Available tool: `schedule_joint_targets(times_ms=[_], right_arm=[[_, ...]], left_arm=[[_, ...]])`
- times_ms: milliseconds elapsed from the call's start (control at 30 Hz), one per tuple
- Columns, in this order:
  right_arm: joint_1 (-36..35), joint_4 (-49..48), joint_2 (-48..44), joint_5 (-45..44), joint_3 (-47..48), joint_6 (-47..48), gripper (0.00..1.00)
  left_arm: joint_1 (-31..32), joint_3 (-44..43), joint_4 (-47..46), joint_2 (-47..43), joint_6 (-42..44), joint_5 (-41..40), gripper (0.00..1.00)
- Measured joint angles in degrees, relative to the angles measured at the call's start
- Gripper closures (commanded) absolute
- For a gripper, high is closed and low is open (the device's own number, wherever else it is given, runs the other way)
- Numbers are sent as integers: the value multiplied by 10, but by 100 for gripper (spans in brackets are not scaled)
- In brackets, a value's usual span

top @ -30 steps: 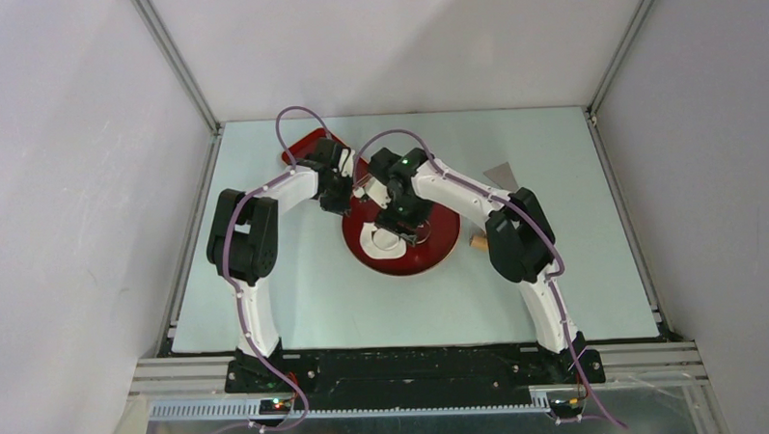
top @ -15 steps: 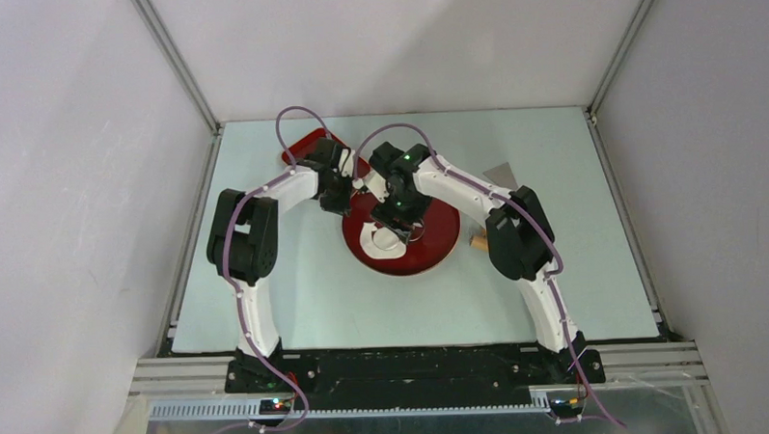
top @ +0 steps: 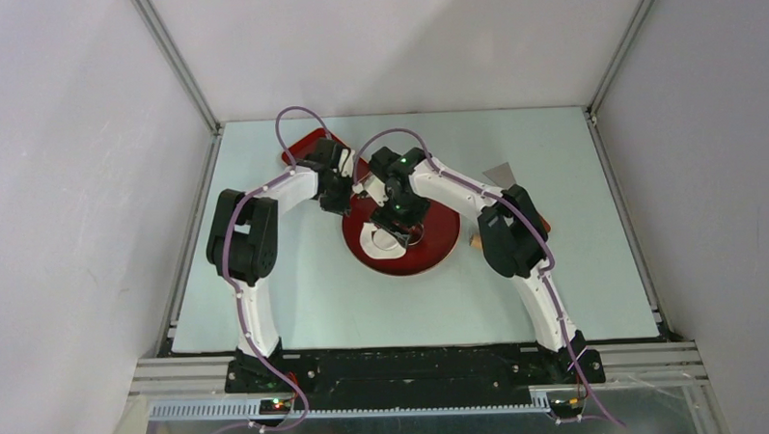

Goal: Roll out the dumpling wrappers from the dough
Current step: Remove the dumpling wrapper from the work surface.

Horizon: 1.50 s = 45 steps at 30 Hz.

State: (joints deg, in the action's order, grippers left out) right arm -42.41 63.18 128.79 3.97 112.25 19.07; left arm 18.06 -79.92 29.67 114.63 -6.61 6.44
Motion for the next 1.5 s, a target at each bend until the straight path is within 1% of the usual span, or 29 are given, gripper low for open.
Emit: schedule_joint_targets(times_ms=[767,867,1000,1267,1500], right_arm=[[1,1,0,-6,-16,2,41],[-3,8,1,-29,-15,1,41],[-13,2,0,-81,-17,-2,41],[-25,-51,-5,-188,-28,-5,41],[-6,-88,-5,-242,-36,-1,41]], left_arm=[[0,0,0,0,0,0,100],[0,0,0,0,0,0,100],[0,0,0,0,0,0,100],[0,0,-1,0,0,0,100],[0,1,-2,0,0,0,100]])
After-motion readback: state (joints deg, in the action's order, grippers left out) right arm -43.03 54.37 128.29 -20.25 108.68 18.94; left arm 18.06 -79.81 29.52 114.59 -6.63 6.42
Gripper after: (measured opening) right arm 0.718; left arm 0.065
